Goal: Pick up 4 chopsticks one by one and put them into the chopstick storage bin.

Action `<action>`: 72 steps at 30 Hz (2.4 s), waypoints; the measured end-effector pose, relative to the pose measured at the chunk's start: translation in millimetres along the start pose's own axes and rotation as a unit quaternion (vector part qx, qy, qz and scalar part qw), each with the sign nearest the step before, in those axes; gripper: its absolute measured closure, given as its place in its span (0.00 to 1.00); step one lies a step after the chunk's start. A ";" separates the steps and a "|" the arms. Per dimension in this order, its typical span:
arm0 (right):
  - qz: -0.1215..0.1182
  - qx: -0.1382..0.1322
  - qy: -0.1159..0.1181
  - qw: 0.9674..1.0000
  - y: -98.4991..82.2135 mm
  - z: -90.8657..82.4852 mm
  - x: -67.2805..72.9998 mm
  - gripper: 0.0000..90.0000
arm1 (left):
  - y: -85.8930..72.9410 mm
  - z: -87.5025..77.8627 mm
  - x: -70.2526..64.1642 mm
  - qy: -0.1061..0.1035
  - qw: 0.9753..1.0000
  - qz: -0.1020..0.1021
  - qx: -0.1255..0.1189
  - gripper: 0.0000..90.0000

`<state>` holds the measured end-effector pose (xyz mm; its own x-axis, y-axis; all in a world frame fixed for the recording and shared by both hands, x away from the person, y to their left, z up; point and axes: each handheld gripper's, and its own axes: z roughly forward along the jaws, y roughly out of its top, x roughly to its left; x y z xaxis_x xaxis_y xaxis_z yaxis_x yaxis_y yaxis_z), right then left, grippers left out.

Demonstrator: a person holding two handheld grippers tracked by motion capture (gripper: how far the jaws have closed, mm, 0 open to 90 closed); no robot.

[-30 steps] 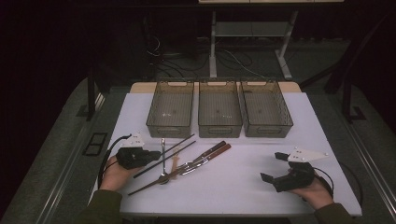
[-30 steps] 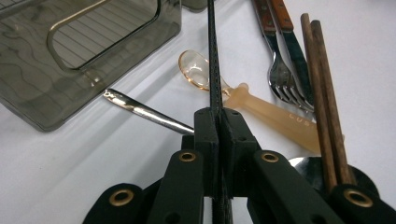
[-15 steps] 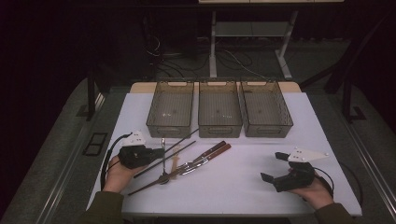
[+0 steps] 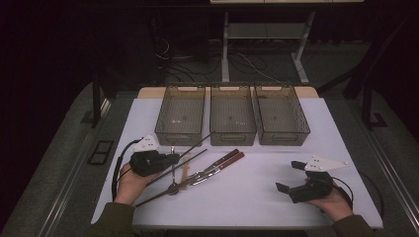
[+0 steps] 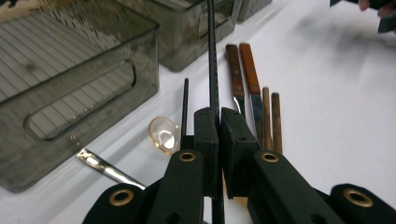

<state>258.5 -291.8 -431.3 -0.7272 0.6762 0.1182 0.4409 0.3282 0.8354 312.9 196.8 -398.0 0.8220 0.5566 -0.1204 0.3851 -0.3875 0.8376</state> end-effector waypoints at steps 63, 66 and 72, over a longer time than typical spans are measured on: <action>0.002 -0.009 -0.001 1.000 0.2 -3.5 0.6 0.01 | 85.3 30.1 60.1 0.052 0.995 -0.053 -0.066 0.95; 0.002 -0.010 0.000 1.000 0.2 -3.5 0.7 0.01 | 90.0 33.3 64.9 0.059 0.995 -0.051 -0.063 0.95; 0.003 -0.011 0.001 1.000 0.2 -4.0 0.5 0.01 | 94.5 39.1 76.8 0.077 0.994 -0.058 -0.060 0.95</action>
<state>256.1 -294.0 -428.9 -0.7251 0.6774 0.1239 0.4339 0.3097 0.8460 428.8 174.2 -348.9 0.6980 0.7014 -0.1440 0.4124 -0.2295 0.8816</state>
